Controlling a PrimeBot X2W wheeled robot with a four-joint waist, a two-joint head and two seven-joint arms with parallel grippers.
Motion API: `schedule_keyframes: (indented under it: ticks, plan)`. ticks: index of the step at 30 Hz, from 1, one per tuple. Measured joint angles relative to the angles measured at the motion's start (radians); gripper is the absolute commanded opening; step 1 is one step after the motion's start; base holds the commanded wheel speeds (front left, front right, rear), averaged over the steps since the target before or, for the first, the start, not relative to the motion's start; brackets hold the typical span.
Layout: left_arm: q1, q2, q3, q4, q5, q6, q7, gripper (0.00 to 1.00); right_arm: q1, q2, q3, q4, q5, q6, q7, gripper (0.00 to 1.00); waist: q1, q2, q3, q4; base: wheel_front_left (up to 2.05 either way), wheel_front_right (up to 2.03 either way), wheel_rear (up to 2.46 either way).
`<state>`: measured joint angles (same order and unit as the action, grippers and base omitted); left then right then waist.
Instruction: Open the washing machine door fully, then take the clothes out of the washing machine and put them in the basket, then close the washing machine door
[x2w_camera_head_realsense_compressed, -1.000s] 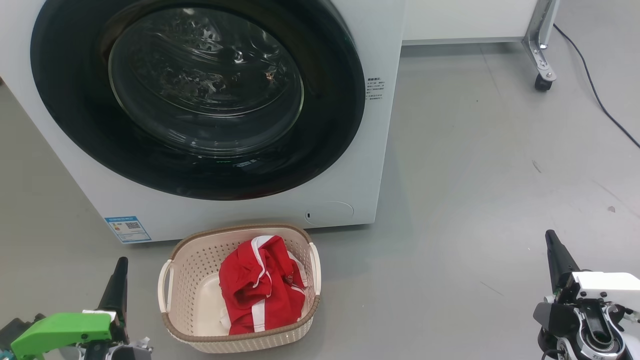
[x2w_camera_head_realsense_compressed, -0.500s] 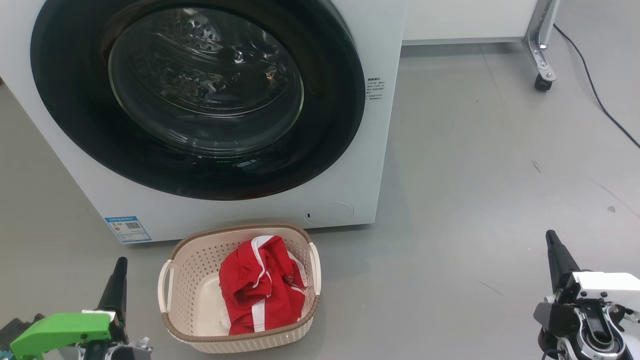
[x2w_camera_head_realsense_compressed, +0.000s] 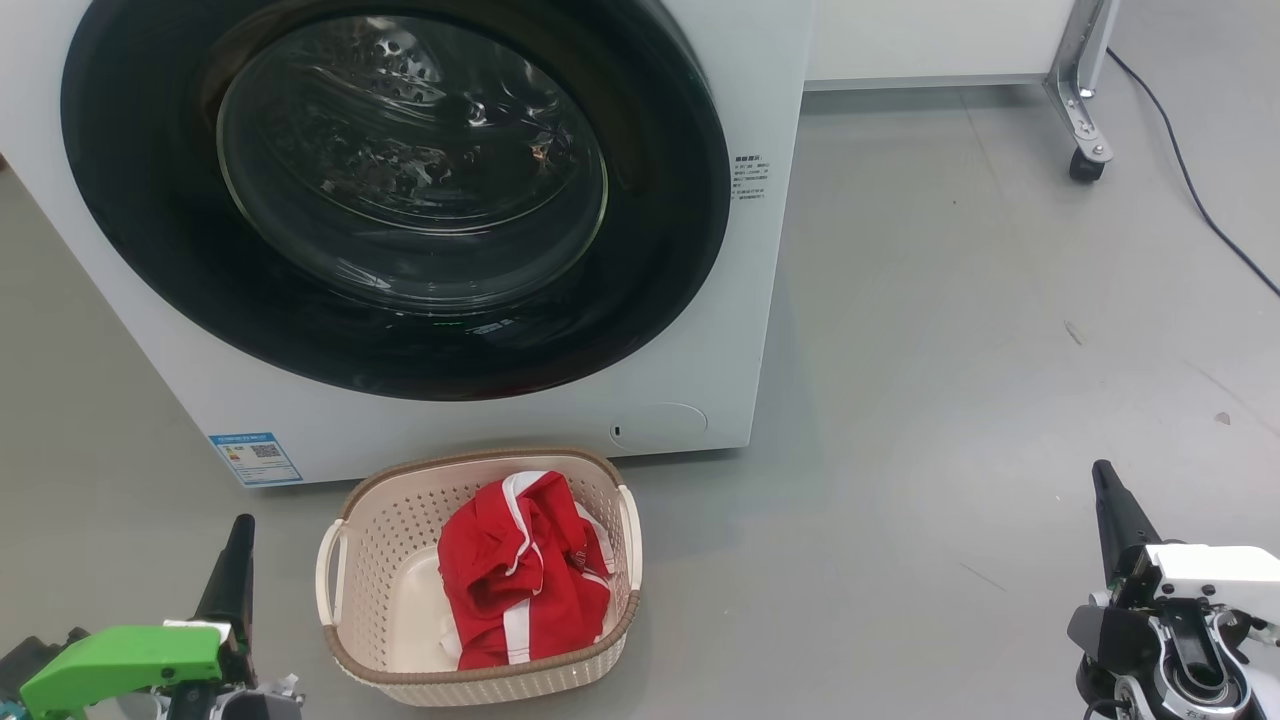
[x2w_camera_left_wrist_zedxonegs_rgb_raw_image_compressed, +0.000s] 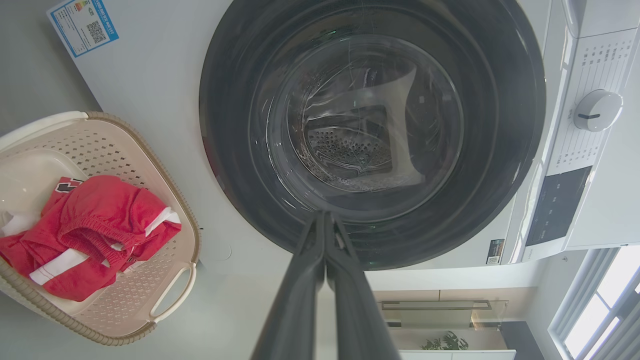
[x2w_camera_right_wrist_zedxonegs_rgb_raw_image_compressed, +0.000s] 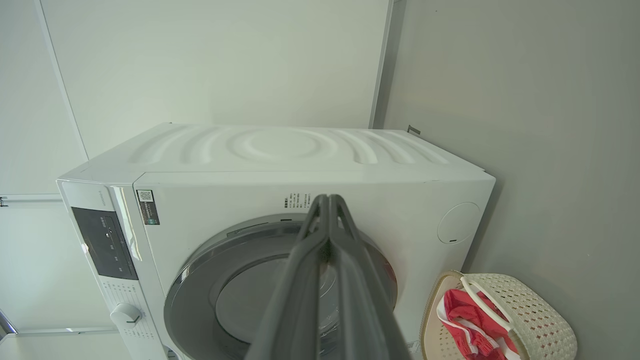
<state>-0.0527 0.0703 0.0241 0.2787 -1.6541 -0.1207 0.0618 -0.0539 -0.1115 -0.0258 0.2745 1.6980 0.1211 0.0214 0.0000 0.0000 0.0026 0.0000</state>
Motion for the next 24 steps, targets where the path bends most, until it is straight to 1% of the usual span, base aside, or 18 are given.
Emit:
schedule_keyframes:
  ticks: [24]
  plan:
    - [0.000,0.000,0.002,0.000,0.000,0.000,0.000,0.00,0.000,0.002,-0.003,0.002,0.000,0.000,0.001,0.00,0.0000,0.0000,0.000,0.000,0.00,0.00,0.00]
